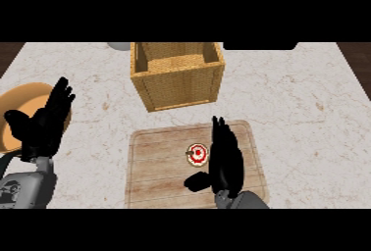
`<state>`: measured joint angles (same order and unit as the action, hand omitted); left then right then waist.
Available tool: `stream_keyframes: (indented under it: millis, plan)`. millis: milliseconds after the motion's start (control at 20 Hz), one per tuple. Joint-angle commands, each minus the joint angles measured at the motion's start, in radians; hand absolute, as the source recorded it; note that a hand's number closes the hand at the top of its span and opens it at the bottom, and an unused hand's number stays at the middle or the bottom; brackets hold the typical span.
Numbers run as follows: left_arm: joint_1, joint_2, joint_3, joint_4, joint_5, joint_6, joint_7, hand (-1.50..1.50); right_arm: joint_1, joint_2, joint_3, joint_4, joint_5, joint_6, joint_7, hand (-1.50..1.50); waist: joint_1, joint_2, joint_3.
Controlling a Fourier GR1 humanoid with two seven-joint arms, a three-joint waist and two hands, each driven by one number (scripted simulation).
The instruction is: Pick the cupcake from the cutting board and place it in the basket
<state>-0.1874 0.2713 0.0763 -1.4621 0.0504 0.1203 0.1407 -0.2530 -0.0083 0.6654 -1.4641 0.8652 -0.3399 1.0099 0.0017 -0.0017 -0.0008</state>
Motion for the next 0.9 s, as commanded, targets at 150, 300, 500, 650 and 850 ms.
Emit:
stream_keyframes:
  millis: [150,300,500,650,850]
  plan:
    - [-0.014,-0.026,-0.003,-0.016,-0.051,0.016,0.026,0.0,-0.044,0.008,-0.05,0.044,-0.078,0.061,-0.011,-1.5,0.001,0.002,0.001]
    - [0.012,-0.01,0.015,-0.028,-0.017,-0.025,0.01,0.0,-0.104,0.008,-0.019,0.117,-0.17,0.066,-0.048,1.5,0.007,0.002,0.001]
    - [-0.016,-0.043,-0.006,0.004,-0.053,0.009,0.017,0.0,-0.113,0.008,0.087,0.203,-0.186,-0.026,-0.054,1.5,0.01,0.004,0.001]
    - [-0.058,-0.044,0.008,0.049,-0.066,0.014,-0.008,0.0,-0.065,0.007,0.079,0.193,-0.191,-0.07,-0.107,1.5,0.004,0.003,0.001]
    - [-0.023,-0.037,-0.002,-0.034,-0.036,-0.018,0.07,0.0,-0.05,0.007,0.155,0.167,-0.211,-0.001,-0.178,1.5,0.019,0.004,0.002]
